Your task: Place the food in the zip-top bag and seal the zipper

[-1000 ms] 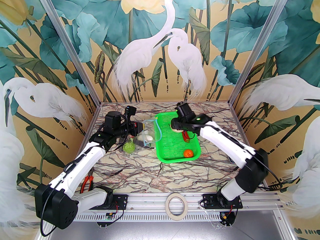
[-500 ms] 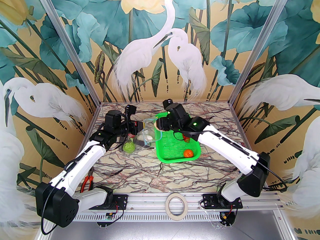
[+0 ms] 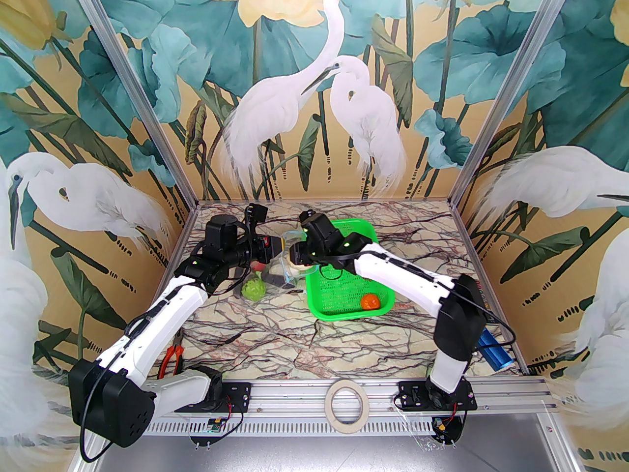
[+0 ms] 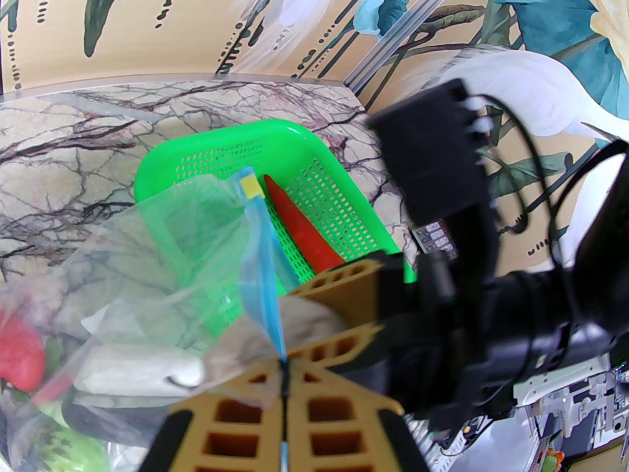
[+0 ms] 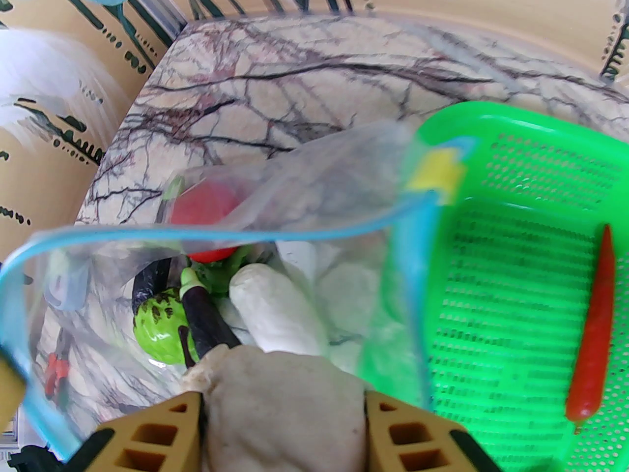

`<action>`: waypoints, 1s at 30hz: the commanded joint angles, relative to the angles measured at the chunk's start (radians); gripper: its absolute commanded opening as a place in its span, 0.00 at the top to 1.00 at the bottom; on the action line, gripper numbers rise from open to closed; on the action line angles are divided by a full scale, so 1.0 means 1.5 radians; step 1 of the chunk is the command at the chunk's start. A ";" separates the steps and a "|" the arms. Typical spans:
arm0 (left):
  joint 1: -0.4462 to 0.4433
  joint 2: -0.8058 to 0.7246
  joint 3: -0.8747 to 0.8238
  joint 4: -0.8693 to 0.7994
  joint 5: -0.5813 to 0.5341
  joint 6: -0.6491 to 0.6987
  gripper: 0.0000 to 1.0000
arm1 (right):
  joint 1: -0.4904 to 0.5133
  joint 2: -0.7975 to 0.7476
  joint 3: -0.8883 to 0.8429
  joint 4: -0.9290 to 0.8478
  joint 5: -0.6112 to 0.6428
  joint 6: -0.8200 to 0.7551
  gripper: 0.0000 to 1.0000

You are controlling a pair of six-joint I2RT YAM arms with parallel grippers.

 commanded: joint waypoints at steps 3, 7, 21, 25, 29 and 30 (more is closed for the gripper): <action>0.005 -0.005 0.016 0.017 0.019 -0.003 0.92 | 0.003 0.018 0.038 0.019 -0.016 0.013 0.70; 0.006 -0.006 0.015 0.017 0.020 -0.004 0.92 | 0.003 0.026 0.050 0.008 -0.019 0.008 0.52; 0.005 -0.015 0.022 0.007 0.019 0.003 0.92 | 0.003 -0.012 0.052 -0.028 0.018 -0.018 0.27; 0.005 -0.020 0.023 0.003 0.018 0.006 0.92 | 0.001 -0.068 0.026 -0.070 0.079 -0.043 0.28; 0.005 -0.025 0.024 -0.002 0.016 0.010 0.92 | -0.010 -0.119 -0.010 -0.153 0.141 -0.060 0.28; 0.005 -0.026 0.023 -0.003 0.015 0.013 0.92 | -0.015 -0.132 -0.021 -0.179 0.149 -0.059 0.28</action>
